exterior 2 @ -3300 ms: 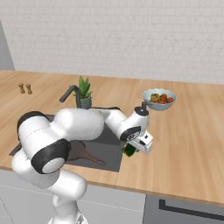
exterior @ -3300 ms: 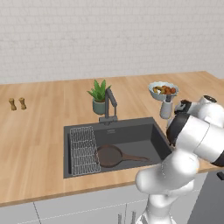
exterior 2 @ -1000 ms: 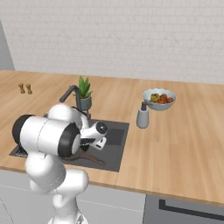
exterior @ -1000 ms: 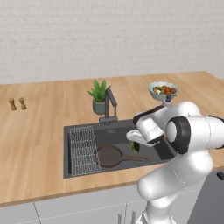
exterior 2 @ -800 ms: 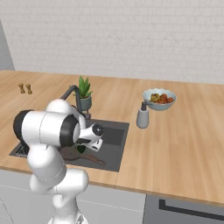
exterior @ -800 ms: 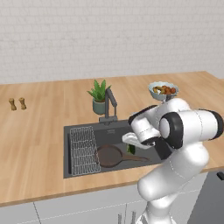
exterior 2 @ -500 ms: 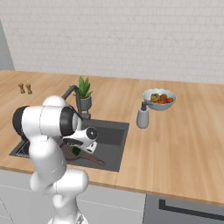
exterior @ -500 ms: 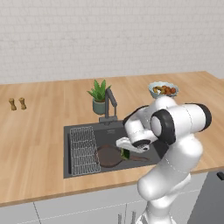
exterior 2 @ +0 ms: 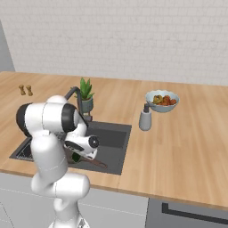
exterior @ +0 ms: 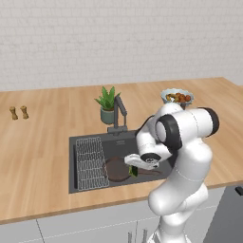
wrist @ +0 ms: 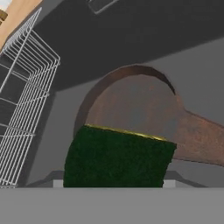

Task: Pick the pan and sponge and place them into the sink. Then turn on the water.

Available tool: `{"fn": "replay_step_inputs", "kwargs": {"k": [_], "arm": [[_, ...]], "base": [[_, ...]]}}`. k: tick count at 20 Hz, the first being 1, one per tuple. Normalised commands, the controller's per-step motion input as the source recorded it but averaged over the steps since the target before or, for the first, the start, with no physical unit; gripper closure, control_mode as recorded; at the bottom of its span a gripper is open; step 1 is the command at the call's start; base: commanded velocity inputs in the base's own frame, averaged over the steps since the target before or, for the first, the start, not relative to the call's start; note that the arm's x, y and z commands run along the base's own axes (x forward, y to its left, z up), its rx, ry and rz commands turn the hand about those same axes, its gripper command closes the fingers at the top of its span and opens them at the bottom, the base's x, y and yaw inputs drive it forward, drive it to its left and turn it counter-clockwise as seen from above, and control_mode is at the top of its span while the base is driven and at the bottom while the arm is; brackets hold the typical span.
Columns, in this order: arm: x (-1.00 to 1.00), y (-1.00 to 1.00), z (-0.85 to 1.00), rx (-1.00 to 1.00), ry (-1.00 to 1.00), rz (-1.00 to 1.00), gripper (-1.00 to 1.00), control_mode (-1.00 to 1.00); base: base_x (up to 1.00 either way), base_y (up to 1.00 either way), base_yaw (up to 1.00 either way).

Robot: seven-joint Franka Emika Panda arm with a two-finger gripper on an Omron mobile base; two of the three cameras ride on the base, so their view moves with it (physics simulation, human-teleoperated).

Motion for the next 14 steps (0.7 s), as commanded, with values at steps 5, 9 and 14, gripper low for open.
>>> {"fn": "replay_step_inputs", "kwargs": {"k": [5,9,14], "arm": [[0.21,0.0,-0.06,0.03,0.0,0.05,1.0,-1.0],[0.35,0.03,-0.06,0.0,0.0,0.02,1.0,-1.0],[0.42,0.12,-0.17,0.0,0.0,0.0,1.0,-1.0]], "base": [[0.0,0.0,0.0],[0.0,0.0,0.0],[0.0,0.0,0.0]]}}
